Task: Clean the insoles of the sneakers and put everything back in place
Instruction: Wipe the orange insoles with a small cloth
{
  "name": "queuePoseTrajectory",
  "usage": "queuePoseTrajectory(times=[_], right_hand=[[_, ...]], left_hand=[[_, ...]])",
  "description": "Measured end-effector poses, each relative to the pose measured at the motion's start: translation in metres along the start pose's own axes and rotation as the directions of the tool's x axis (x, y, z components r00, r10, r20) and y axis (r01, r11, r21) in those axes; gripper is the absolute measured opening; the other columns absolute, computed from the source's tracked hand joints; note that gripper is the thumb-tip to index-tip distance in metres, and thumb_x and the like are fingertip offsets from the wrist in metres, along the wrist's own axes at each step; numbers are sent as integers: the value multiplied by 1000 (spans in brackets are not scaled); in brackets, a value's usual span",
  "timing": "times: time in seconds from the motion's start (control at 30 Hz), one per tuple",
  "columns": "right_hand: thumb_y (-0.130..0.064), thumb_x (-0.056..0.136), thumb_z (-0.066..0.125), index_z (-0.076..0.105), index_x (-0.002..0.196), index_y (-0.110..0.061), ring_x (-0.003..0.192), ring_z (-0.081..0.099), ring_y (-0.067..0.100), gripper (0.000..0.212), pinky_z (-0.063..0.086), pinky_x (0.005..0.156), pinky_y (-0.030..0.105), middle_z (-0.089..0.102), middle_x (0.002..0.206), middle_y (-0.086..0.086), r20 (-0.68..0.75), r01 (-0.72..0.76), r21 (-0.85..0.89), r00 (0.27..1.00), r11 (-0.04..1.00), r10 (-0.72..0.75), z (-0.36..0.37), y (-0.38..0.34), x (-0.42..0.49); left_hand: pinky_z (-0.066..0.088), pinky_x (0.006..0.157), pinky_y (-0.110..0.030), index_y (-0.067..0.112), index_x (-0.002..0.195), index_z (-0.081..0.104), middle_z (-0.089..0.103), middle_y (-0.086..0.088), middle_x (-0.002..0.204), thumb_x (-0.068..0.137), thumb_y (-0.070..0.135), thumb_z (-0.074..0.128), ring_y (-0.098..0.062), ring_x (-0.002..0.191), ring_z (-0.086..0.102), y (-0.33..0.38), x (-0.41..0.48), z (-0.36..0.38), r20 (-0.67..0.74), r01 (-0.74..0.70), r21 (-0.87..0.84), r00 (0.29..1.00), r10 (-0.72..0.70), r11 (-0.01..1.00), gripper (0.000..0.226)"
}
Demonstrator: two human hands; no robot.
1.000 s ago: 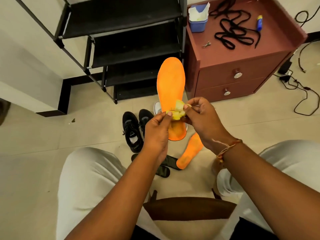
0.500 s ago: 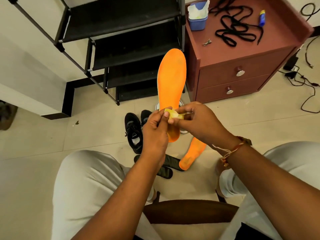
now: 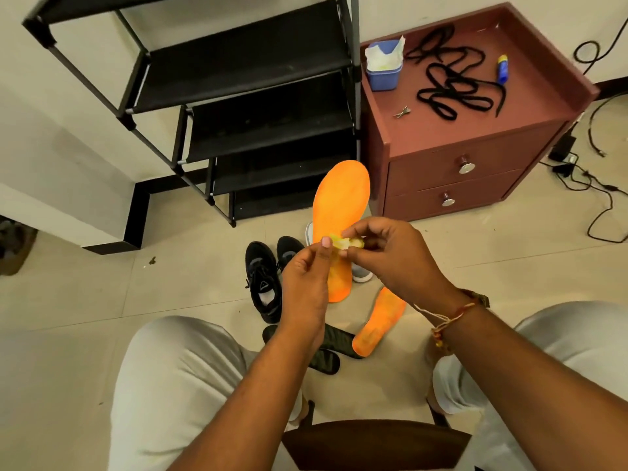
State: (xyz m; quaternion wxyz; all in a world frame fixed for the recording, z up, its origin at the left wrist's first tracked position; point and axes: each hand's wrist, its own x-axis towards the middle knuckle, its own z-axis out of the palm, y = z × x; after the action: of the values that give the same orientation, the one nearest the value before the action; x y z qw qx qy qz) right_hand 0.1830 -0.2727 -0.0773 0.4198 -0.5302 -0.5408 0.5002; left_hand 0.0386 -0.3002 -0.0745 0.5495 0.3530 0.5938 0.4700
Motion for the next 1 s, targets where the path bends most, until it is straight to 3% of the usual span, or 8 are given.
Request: queuePoseTrajectory(times=[0.1, 0.27, 0.43, 0.6, 0.77, 0.9, 1.0], right_hand=[[-11, 84, 78, 75, 100, -13, 93, 73, 11, 17, 59, 83, 30, 76, 95, -2, 76, -5, 86, 997, 996, -2, 2, -1, 0], [1, 91, 67, 69, 112, -12, 102, 71, 10, 25, 56, 85, 24, 72, 108, -5, 207, -37, 154, 978, 987, 5, -2, -5, 1], [7, 88, 67, 62, 131, -7, 104, 70, 8, 46, 56, 85, 20, 60, 135, -4, 253, -78, 193, 967, 978, 28, -7, -8, 4], [6, 85, 69, 67, 120, -2, 104, 70, 11, 36, 55, 83, 20, 73, 114, 4, 266, -89, 225, 964, 970, 27, -7, -5, 3], [0, 82, 74, 72, 107, -14, 97, 71, 13, 29, 56, 83, 25, 75, 103, 6, 124, -58, 226, 992, 972, 30, -13, -1, 10], [-3, 84, 75, 72, 108, -9, 97, 72, 15, 25, 56, 82, 24, 77, 99, 5, 92, -34, 226, 996, 973, 13, -15, 0, 9], [-2, 84, 74, 72, 105, -7, 94, 73, 16, 22, 55, 80, 23, 77, 97, 6, 71, -25, 251, 997, 968, 7, -15, -2, 9]], left_hand=[[51, 68, -26, 11, 95, 74, 74, -1, 83, 100, 37, 56, -9, 77, 66, -4, 4, 0, -24, 30, 17, 999, -30, 999, 32], [55, 75, -28, 9, 104, 73, 76, -9, 97, 104, 32, 51, -16, 89, 69, -6, 6, 2, -29, 54, -70, 998, -56, 996, 32], [58, 76, -28, 7, 111, 67, 75, -8, 105, 97, 26, 61, -17, 91, 71, -1, 6, 4, -53, 98, -210, 992, -112, 973, 24], [58, 72, -26, 10, 106, 70, 76, -3, 96, 98, 21, 63, -15, 88, 69, -4, 6, 4, -47, 65, -107, 996, -70, 992, 15], [56, 95, -44, 17, 112, 73, 73, -5, 113, 92, 50, 58, -24, 110, 68, -7, 2, 5, 45, -68, 15, 997, 67, 998, 42], [55, 93, -31, 20, 111, 75, 71, -2, 114, 91, 34, 66, -15, 109, 66, -6, 4, 6, 46, -136, 109, 990, 131, 985, 26], [56, 94, -33, 12, 115, 74, 70, -4, 115, 91, 20, 71, -15, 110, 67, -7, 5, 6, 39, -125, 104, 992, 121, 987, 26]])
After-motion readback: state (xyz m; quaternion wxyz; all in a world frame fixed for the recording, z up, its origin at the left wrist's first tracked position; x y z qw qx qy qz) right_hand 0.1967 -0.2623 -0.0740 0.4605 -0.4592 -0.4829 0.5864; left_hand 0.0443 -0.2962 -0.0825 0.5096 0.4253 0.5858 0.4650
